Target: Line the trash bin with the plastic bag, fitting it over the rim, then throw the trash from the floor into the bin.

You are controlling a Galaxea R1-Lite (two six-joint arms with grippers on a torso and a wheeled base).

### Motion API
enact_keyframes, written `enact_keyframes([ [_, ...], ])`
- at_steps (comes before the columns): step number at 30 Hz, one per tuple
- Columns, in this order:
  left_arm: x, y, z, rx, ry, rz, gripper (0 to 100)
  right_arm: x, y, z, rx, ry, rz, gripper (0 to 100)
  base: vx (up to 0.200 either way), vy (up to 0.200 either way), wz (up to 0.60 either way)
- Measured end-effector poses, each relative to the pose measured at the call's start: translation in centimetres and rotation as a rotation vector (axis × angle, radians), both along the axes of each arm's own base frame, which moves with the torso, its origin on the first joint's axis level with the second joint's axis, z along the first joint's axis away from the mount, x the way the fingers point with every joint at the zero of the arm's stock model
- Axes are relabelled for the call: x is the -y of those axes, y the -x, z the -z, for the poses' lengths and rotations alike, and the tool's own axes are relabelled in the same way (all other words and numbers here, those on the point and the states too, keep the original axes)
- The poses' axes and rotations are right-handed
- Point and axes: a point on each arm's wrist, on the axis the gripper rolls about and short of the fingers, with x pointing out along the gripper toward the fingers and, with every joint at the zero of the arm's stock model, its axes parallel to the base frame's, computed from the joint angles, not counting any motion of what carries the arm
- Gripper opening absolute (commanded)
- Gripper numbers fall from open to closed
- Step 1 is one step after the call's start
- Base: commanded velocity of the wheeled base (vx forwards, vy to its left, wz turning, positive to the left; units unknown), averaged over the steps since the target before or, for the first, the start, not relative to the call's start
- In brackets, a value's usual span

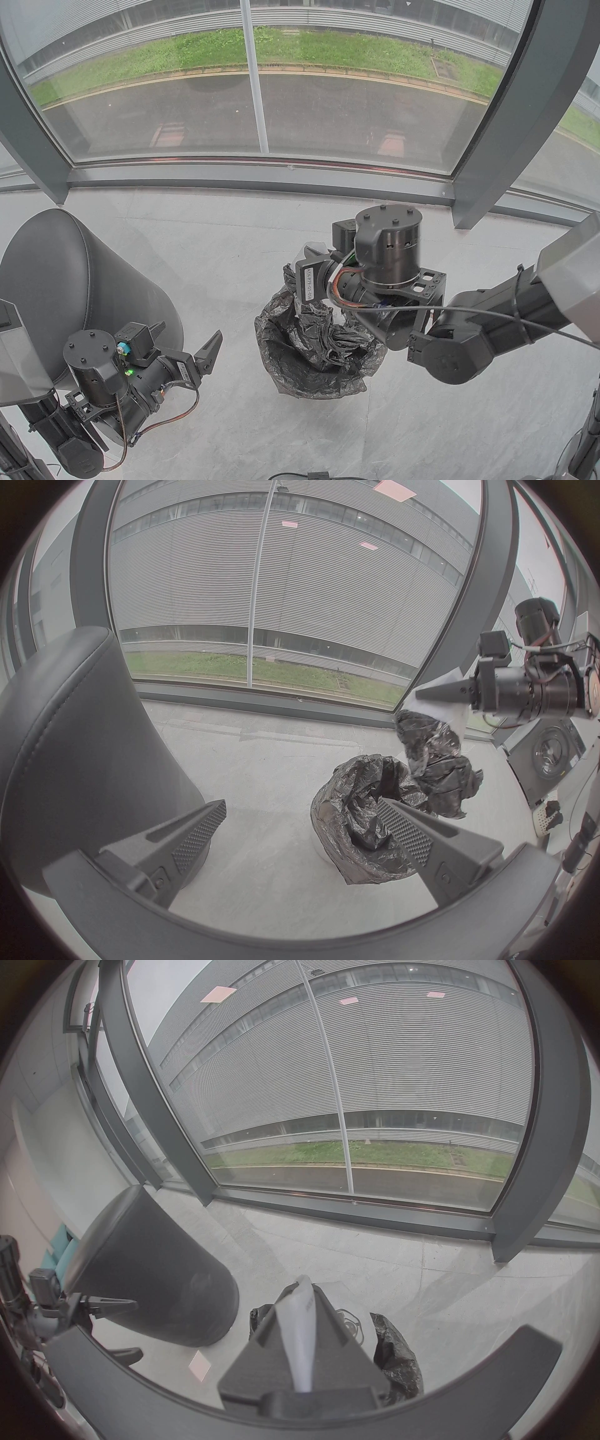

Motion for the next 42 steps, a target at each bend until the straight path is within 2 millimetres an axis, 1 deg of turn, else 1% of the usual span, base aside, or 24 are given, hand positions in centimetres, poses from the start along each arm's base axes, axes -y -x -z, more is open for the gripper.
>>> enact_keyframes([
  [6, 0.0, 0.0, 0.0, 0.000, -0.001, 0.001, 100, -1.2, -1.1, 2.6, 0.046, -0.027, 0.069, 0, 0.000, 0.000, 0.00],
  [10, 0.1, 0.2, 0.1, -0.004, -0.003, 0.008, 100, -1.7, -1.5, 4.8, 0.037, 0.021, 0.080, 0, 0.000, 0.000, 0.00],
  [13, 0.2, 0.3, 0.1, -0.004, -0.003, 0.012, 100, -1.8, -1.8, 6.0, 0.022, 0.055, 0.082, 0, 0.000, 0.000, 0.00],
  [18, 0.2, 0.3, 0.1, -0.006, -0.005, 0.015, 100, -1.8, -2.0, 7.1, 0.006, 0.079, 0.083, 0, 0.000, 0.000, 0.00],
  [26, 0.2, 0.3, 0.1, -0.007, -0.005, 0.015, 100, -1.9, -2.0, 7.7, 0.002, 0.105, 0.078, 0, 0.000, 0.000, 0.00],
  [27, 0.2, 0.3, 0.1, -0.007, -0.005, 0.015, 100, -1.9, -2.0, 7.7, 0.002, 0.106, 0.078, 100, 0.000, 0.000, 0.00],
  [42, 0.2, 0.3, 0.2, -0.008, -0.006, 0.016, 100, -1.9, -2.1, 7.5, 0.026, 0.072, 0.080, 100, 0.000, 0.000, 0.00],
])
